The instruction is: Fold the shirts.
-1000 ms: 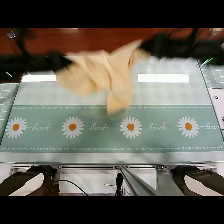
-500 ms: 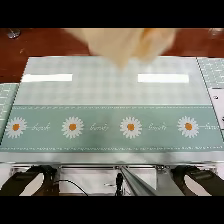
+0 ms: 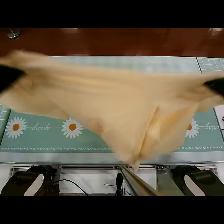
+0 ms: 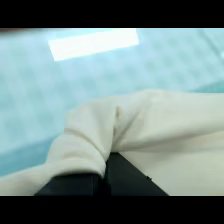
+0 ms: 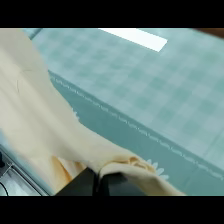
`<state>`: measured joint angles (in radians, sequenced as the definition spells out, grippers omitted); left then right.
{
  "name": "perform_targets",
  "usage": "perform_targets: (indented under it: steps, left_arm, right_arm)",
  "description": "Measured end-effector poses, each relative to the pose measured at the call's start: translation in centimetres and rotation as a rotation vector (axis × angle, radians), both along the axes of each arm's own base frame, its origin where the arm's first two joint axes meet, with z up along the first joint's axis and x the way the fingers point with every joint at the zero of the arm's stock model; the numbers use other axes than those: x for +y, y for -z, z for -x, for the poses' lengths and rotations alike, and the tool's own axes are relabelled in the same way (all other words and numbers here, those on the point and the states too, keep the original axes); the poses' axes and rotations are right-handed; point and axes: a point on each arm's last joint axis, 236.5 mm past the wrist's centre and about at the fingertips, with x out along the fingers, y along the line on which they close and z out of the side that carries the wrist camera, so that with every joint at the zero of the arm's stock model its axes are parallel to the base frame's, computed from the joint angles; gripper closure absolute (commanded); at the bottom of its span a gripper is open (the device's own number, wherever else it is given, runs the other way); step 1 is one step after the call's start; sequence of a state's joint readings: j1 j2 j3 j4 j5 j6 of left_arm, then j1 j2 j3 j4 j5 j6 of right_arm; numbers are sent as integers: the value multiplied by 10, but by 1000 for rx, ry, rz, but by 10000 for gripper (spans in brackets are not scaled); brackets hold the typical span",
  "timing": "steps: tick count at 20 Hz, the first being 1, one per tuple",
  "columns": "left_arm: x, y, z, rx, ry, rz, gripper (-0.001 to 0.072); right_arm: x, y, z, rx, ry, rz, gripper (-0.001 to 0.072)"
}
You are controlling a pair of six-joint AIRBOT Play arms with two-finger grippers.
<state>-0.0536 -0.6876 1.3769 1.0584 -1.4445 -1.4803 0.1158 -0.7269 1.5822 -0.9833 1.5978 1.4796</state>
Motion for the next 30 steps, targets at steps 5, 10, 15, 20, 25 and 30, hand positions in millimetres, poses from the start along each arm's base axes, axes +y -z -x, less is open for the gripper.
perform_targets:
  steps: [5,10,15,20,25,30]
  left_arm:
    - [-38,155,8,365,75,30,685]
    - [-61,250,-31,441,-13,57,683]
    - [-70,281,-89,442,-92,51,3]
    - [11,280,-119,468,-146,-201,6]
    - [96,315,-94,697,-362,-107,8]
    - [80,354,-65,829,-322,93,8]
  right_arm:
    - [5,115,-57,238,88,-45,690]
    - [16,192,-145,345,178,-115,689]
    - [25,239,-221,451,273,-200,85]
    - [-29,266,-215,577,302,-54,87]
    - [-118,316,-131,741,472,113,95]
    - [-84,362,-46,865,436,-14,95]
